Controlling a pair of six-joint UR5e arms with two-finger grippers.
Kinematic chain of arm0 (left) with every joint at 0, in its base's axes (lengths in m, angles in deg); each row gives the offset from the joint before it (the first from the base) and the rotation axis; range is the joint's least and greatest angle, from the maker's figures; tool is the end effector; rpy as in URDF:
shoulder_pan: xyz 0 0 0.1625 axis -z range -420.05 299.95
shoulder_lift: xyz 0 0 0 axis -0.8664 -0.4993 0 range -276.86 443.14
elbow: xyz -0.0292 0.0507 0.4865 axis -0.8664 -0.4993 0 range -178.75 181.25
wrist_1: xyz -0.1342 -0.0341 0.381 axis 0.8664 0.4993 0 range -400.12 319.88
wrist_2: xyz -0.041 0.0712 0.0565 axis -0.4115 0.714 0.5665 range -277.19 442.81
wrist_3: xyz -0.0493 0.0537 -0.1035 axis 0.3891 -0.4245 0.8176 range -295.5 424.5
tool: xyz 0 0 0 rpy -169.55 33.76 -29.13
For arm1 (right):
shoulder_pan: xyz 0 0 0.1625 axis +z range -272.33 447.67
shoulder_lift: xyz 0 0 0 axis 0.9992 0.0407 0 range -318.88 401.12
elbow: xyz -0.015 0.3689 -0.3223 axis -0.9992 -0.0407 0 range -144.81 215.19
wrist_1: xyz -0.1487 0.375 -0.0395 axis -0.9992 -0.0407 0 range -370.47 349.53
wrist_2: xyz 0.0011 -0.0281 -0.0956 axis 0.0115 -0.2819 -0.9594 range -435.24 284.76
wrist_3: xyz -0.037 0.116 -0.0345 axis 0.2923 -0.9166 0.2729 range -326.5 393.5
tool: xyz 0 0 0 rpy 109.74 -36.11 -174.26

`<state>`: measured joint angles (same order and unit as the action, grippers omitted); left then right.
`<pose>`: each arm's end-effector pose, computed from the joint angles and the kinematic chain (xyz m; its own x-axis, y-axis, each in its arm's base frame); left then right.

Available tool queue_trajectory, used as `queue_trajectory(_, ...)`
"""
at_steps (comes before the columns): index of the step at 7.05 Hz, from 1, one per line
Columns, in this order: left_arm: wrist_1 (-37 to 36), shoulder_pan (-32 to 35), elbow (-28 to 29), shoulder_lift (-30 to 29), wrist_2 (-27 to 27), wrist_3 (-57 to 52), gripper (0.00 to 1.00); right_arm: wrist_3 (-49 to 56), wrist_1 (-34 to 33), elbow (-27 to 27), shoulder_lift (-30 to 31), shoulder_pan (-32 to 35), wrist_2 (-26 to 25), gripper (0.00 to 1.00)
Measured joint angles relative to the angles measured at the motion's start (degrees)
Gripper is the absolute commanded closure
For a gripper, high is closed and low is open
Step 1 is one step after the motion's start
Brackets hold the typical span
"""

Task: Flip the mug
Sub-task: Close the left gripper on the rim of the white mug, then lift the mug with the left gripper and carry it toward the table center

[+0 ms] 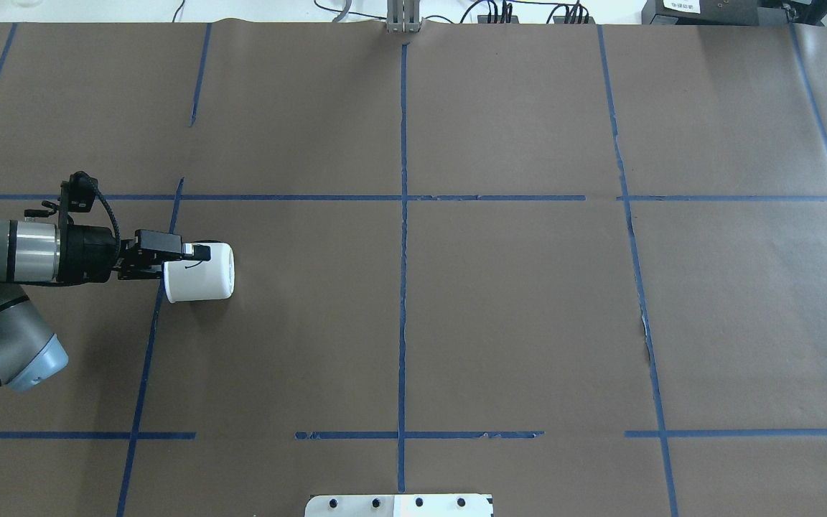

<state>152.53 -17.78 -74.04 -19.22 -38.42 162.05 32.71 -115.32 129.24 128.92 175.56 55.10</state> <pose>0.3808 -0.4376 0.5394 -0.1571 -0.0091 -0.9875 0.1785 0.9832 -0.0374 0.0336 -0.4849 0.7209 0.7656 0.0824 0.6380 0.0259 0.9870 -0.1585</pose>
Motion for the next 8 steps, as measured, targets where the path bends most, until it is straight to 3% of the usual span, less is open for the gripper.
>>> queue_trajectory(4,-0.4,0.0,-0.7,-0.4,-1.8,0.2,0.76,0.0,0.0,0.0,0.0,0.0,0.0,0.00)
queue_trajectory(6,-1.1,0.0,-1.4,-0.5,-2.9,0.5,0.98,0.0,0.0,0.0,0.0,0.0,0.0,0.00)
queue_trajectory(8,-2.2,0.0,-1.9,-1.2,-4.3,1.4,1.00,0.0,0.0,0.0,0.0,0.0,0.0,0.00)
